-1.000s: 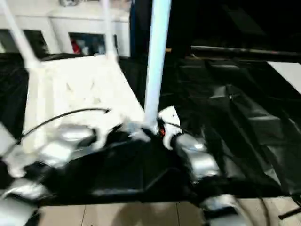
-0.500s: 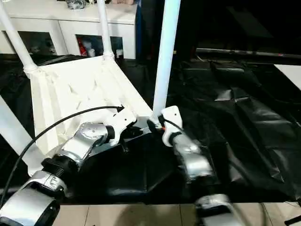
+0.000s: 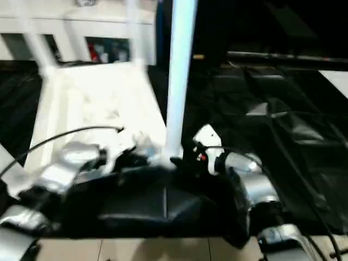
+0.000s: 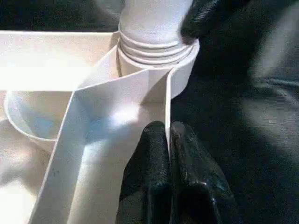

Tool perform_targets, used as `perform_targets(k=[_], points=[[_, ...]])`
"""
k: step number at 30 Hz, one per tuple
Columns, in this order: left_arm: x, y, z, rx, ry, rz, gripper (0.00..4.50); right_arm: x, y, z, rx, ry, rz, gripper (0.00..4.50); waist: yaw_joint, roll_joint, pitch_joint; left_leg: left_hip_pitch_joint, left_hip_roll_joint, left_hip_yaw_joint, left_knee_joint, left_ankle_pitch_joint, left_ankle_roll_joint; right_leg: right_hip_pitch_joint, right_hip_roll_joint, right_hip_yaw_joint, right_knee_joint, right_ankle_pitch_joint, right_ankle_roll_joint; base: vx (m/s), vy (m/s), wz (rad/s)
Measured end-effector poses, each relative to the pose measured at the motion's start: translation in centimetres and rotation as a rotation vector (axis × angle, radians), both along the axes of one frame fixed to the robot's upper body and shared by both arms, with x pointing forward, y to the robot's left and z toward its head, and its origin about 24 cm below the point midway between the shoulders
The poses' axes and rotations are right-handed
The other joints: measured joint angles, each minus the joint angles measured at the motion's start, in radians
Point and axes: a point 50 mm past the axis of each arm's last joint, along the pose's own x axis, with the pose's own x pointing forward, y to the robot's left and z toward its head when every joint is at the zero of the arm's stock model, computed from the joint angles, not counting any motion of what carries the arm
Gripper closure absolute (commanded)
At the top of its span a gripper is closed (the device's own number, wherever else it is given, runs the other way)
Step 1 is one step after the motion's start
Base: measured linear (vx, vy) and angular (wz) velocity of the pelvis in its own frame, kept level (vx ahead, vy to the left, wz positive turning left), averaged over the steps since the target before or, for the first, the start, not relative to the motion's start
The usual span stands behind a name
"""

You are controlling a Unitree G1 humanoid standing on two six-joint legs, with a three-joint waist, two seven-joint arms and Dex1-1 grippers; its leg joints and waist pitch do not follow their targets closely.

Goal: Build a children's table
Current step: Rotate leg to tighten

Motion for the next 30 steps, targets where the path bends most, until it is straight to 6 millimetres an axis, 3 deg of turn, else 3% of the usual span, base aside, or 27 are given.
perform_targets(k=[6, 11, 12, 25, 28, 30], points=[[-0.6, 0.1, 0.1, 0.003, 0.022, -0.04, 4.5, -0.4, 0.8, -0.2, -0.005, 0.018, 0.07, 0.51, 0.011, -0.004, 0.002, 0.0, 0.0, 0.0, 0.0, 0.0, 0.0, 0.0, 0.0, 0.0, 0.001, 0.0, 0.0, 0.0, 0.0, 0.0], [-0.7, 0.2, 0.2, 0.005, 0.025, -0.037, 4.5, -0.5, 1.0, -0.3, -0.005, 0.027, 0.088, 0.89, 0.011, -0.006, 0.004, 0.0, 0.0, 0.0, 0.0, 0.0, 0.0, 0.0, 0.0, 0.001, 0.0, 0.0, 0.0, 0.0, 0.0, 0.0], [-0.7, 0.2, 0.2, 0.005, 0.026, -0.037, 4.5, -0.5, 1.0, -0.3, -0.005, 0.028, 0.092, 1.14, 0.011, -0.006, 0.004, 0.0, 0.0, 0.0, 0.0, 0.0, 0.0, 0.0, 0.0, 0.001, 0.0, 0.0, 0.0, 0.0, 0.0, 0.0], [-0.8, 0.3, 0.2, 0.005, 0.035, -0.028, 4.5, -0.7, 1.1, -0.4, -0.002, 0.04, 0.123, 2.06, 0.011, -0.006, 0.004, 0.0, 0.0, 0.001, 0.0, 0.0, 0.0, 0.0, 0.0, 0.001, 0.001, 0.0, 0.0, 0.0, 0.0, 0.0], [-0.4, 0.1, 0.0, 0.01, 0.019, 0.018, 4.5, -0.3, 1.5, -0.5, 0.018, 0.021, 0.035, 2.15, 0.006, -0.008, 0.003, 0.004, 0.0, 0.001, 0.0, 0.0, 0.0, 0.002, 0.0, 0.001, 0.002, 0.0, -0.001, 0.0, 0.0, 0.0], [0.8, -1.2, -0.2, 0.019, -0.014, 0.118, 4.5, 0.5, 2.1, -1.3, 0.077, 0.021, -0.201, 2.22, 0.0, -0.011, 0.002, 0.007, 0.0, 0.0, 0.001, 0.001, -0.001, 0.004, 0.0, 0.001, 0.003, 0.0, 0.0, 0.0, 0.0, 0.0]])
